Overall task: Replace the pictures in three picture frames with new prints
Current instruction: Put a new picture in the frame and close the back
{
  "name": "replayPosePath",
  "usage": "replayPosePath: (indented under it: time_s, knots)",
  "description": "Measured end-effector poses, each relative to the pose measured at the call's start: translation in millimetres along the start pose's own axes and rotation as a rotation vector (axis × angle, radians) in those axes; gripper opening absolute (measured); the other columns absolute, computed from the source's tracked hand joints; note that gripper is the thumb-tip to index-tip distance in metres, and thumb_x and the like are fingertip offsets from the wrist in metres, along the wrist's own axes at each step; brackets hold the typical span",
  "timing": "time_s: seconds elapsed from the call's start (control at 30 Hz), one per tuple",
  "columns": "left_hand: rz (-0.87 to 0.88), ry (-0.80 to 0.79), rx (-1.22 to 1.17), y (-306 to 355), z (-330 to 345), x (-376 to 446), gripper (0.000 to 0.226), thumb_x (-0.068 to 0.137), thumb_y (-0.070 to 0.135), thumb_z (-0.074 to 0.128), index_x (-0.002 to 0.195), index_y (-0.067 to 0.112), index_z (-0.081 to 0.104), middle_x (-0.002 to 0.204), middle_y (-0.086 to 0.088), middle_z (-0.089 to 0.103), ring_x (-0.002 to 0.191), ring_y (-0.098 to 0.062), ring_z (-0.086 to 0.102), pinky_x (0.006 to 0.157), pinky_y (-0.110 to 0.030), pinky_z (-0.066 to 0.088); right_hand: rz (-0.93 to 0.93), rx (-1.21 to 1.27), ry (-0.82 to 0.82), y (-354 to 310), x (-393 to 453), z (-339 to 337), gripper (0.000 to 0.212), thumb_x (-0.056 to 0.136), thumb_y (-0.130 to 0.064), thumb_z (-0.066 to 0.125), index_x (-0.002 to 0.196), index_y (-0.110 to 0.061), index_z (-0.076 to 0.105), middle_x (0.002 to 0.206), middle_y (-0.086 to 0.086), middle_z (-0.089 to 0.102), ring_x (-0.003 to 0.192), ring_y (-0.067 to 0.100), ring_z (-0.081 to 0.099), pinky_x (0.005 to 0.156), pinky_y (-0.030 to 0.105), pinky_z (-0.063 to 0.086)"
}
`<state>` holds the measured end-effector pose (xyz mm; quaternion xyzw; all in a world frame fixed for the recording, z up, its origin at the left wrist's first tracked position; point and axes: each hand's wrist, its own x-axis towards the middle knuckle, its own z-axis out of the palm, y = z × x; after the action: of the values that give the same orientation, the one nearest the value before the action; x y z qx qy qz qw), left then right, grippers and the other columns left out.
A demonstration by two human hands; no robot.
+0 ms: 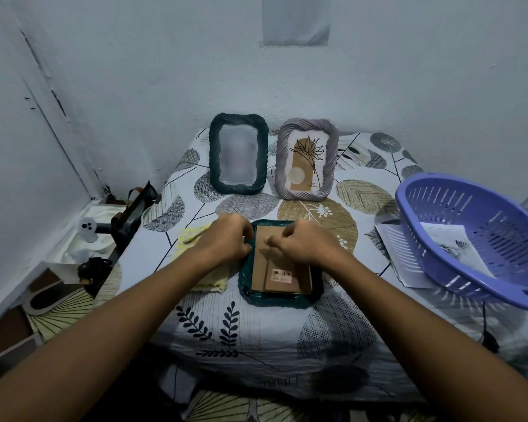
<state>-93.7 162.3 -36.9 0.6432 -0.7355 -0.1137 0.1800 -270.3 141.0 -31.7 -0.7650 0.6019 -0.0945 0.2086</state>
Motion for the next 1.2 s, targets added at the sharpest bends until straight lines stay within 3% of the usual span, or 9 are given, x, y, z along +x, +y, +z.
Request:
replayPosePath:
  time_s: [0.13, 0.23, 0.3, 0.4, 0.53, 0.67, 0.83, 1.2]
  knots:
    - [0.22, -0.039, -0.021, 5.3, -8.2, -11.8, 0.028, 0.077, 0.018, 0.067, 0.105, 0.016, 0.071, 0.102, 0.0, 0.068, 0.09, -0.014, 0.06, 0.074, -0.023, 0.047, -0.003, 0.22, 0.074, 18.8, -5.3, -15.3, 0.026, 0.093, -0.035, 0.056, 0.102, -0.014, 0.07, 0.096, 0.002, 0.068, 0.086, 0.015, 0.06, 0.068, 0.03, 0.046]
    - [0.337, -0.176, -0.002, 5.2, -10.8, -23.6, 0.045, 0.073, 0.021, 0.068, 0.117, 0.014, 0.067, 0.121, -0.001, 0.062, 0.111, -0.013, 0.054, 0.091, -0.017, 0.039, -0.008, 0.296, 0.087, 42.4, -11.9, -20.5, 0.009, 0.089, -0.014, 0.061, 0.09, -0.015, 0.07, 0.089, 0.003, 0.066, 0.081, 0.017, 0.062, 0.073, 0.036, 0.055]
    - [0.343, -0.232, -0.012, 3.0, -8.3, -28.6, 0.057, 0.069, 0.031, 0.066, 0.124, 0.016, 0.063, 0.132, 0.001, 0.056, 0.121, -0.011, 0.049, 0.098, -0.014, 0.031, -0.027, 0.325, 0.048, 56.0, -19.3, -19.6, 0.014, 0.085, -0.005, 0.065, 0.084, -0.018, 0.069, 0.081, 0.001, 0.065, 0.075, 0.016, 0.062, 0.064, 0.028, 0.053]
    - [0.325, -0.271, -0.017, 2.9, -5.7, -32.0, 0.073, 0.066, 0.046, 0.068, 0.131, 0.016, 0.057, 0.139, 0.001, 0.051, 0.127, -0.011, 0.045, 0.102, -0.017, 0.031, -0.061, 0.363, -0.05, 65.5, -30.6, -14.7, 0.02, 0.082, -0.002, 0.07, 0.099, -0.013, 0.069, 0.087, 0.001, 0.063, 0.074, 0.011, 0.061, 0.059, 0.017, 0.047]
    - [0.313, -0.252, -0.014, 3.2, -2.7, -30.9, 0.091, 0.059, 0.059, 0.064, 0.135, 0.011, 0.051, 0.138, -0.004, 0.053, 0.124, -0.015, 0.049, 0.103, -0.024, 0.039, -0.082, 0.372, -0.044, 66.8, -33.3, -9.6, 0.032, 0.081, -0.005, 0.072, 0.112, -0.012, 0.067, 0.09, 0.003, 0.062, 0.075, 0.014, 0.062, 0.065, 0.026, 0.055]
    - [0.327, -0.262, 0.064, 0.2, 2.1, -26.9, 0.074, 0.071, 0.044, 0.077, 0.133, 0.01, 0.055, 0.148, -0.002, 0.042, 0.136, -0.01, 0.037, 0.104, -0.013, 0.022, -0.071, 0.357, -0.002, 64.3, -32.8, -8.5, 0.034, 0.082, -0.006, 0.072, 0.115, -0.011, 0.066, 0.089, 0.006, 0.064, 0.078, 0.019, 0.063, 0.074, 0.036, 0.058]
    - [0.369, -0.248, 0.082, -2.0, 5.0, -25.4, 0.067, 0.074, 0.041, 0.076, 0.13, 0.009, 0.058, 0.148, -0.002, 0.041, 0.138, -0.008, 0.034, 0.102, -0.006, 0.014, -0.055, 0.324, 0.003, 62.6, -32.0, -6.9, 0.04, 0.079, -0.008, 0.075, 0.118, -0.012, 0.066, 0.093, 0.007, 0.064, 0.084, 0.021, 0.062, 0.082, 0.042, 0.056]
    - [0.423, -0.245, 0.081, -2.9, 5.7, -25.5, 0.063, 0.072, 0.048, 0.068, 0.12, 0.007, 0.066, 0.145, -0.008, 0.045, 0.136, -0.011, 0.037, 0.11, -0.021, 0.03, -0.042, 0.336, -0.02, 59.8, -33.5, -6.5, 0.042, 0.081, -0.003, 0.073, 0.121, -0.011, 0.065, 0.109, 0.008, 0.067, 0.094, 0.017, 0.062, 0.084, 0.035, 0.056]
